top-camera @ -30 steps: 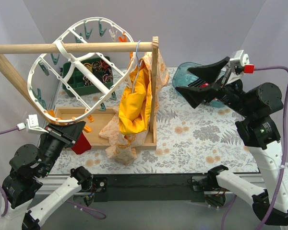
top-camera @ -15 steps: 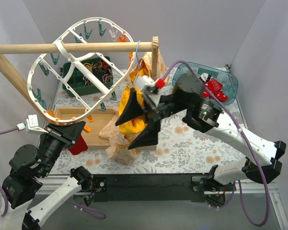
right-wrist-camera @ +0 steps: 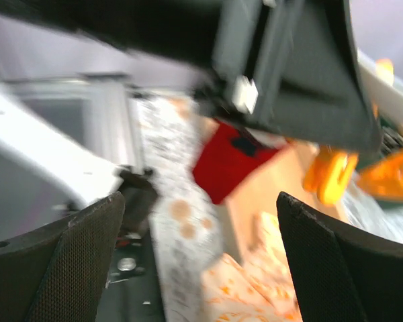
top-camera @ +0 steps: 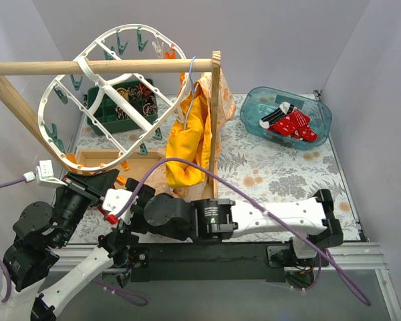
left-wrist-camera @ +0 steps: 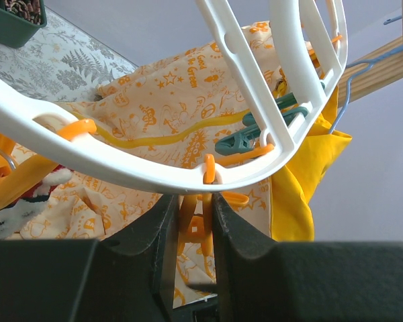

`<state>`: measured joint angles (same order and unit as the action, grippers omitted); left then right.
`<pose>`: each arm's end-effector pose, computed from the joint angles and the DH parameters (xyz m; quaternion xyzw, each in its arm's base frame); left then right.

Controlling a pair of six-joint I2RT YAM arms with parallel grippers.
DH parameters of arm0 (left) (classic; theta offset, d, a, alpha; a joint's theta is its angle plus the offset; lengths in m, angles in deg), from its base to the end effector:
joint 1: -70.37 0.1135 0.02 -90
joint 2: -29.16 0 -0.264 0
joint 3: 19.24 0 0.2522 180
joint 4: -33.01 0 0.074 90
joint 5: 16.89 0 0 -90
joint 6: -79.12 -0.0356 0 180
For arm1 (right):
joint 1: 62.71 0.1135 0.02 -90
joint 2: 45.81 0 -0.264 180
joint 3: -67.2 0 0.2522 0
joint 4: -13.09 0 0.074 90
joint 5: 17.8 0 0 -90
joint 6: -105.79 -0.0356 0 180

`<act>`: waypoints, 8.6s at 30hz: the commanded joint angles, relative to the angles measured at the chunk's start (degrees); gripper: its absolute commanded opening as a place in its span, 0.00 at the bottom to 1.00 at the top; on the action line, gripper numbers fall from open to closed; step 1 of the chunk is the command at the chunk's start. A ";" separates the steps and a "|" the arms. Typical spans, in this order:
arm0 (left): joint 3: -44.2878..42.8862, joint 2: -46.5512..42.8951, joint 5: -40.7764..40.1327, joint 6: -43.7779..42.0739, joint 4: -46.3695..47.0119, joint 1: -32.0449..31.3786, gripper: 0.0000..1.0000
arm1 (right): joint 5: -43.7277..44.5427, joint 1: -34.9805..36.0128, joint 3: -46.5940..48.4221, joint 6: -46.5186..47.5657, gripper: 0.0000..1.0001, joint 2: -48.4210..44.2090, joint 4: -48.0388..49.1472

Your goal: Remove the socks clipped to the hanger

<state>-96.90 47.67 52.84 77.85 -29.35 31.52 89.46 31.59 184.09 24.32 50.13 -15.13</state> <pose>0.0126 0.0057 0.4078 -0.4112 0.5976 -0.5503 0.4134 -0.0187 0.3897 0.4526 -0.5182 0.5403 0.3621 0.5554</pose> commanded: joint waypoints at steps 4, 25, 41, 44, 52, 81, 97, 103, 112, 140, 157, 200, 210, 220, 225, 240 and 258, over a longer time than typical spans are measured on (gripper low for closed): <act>-1.31 1.71 0.06 0.13 -1.76 -0.17 0.00 | 31.42 0.27 -11.79 2.61 0.98 1.88 24.52; -5.45 4.52 4.19 7.68 0.87 -0.17 0.00 | 20.62 0.18 -25.00 17.29 0.98 16.73 72.54; -5.36 4.70 6.03 9.89 0.61 -0.17 0.00 | 18.52 -3.25 -18.76 17.57 0.98 25.61 78.97; -5.36 4.79 6.03 9.80 0.44 -0.17 0.00 | 17.02 -4.12 -17.79 16.16 0.98 26.05 77.92; -4.92 4.26 5.95 9.53 -0.18 -0.17 0.00 | 19.99 -4.65 -13.93 16.34 0.80 28.41 77.38; -11.33 6.64 10.95 -4.43 -11.78 -0.17 0.64 | 10.71 -5.62 -30.53 6.50 0.01 12.97 70.45; -19.86 3.82 3.50 -4.72 -21.88 -0.17 0.31 | -2.22 -7.82 -37.92 -0.62 0.01 1.09 62.71; -20.04 4.09 -2.57 -0.23 -24.70 -0.17 0.39 | -6.09 -7.99 -38.18 -1.77 0.01 -0.84 61.04; -13.28 0.84 -7.23 0.22 -16.74 -0.17 0.53 | -9.87 -8.34 -37.39 -2.82 0.01 -1.28 59.98; -9.93 2.68 -8.20 -4.35 -8.44 -0.17 0.02 | -16.63 -8.26 -36.60 -4.67 0.01 -3.74 50.95; -9.31 2.59 -7.68 -4.35 -9.23 -0.17 0.01 | -55.66 -8.34 -17.45 3.76 0.01 -14.11 1.04; -8.35 3.38 -3.64 -0.66 -10.11 -0.17 0.00 | 19.14 -73.73 -44.61 12.92 0.01 -18.79 54.54; -5.45 2.68 -2.84 0.66 -10.73 -0.17 0.00 | 16.76 -80.32 -34.06 3.52 0.07 -3.40 48.76; -3.78 3.21 -1.26 0.74 -9.94 -0.17 0.01 | 2.80 -89.20 -14.31 -16.52 0.11 11.43 19.58; -3.07 2.86 -0.65 0.92 -9.76 -0.17 0.06 | -3.81 -91.40 -1.37 -19.26 0.21 20.32 2.46; -4.13 1.54 3.74 0.83 -11.08 -0.17 0.73 | -6.88 -91.32 8.31 -20.58 0.97 25.00 -11.64; -6.06 -9.97 11.04 0.48 -9.06 -0.17 0.77 | -2.50 -79.81 -16.80 -20.83 0.98 -2.76 -12.87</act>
<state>-101.73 39.86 62.04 78.07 -38.55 31.52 85.13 -52.32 172.01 4.13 53.76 -27.98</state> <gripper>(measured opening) 0.771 0.983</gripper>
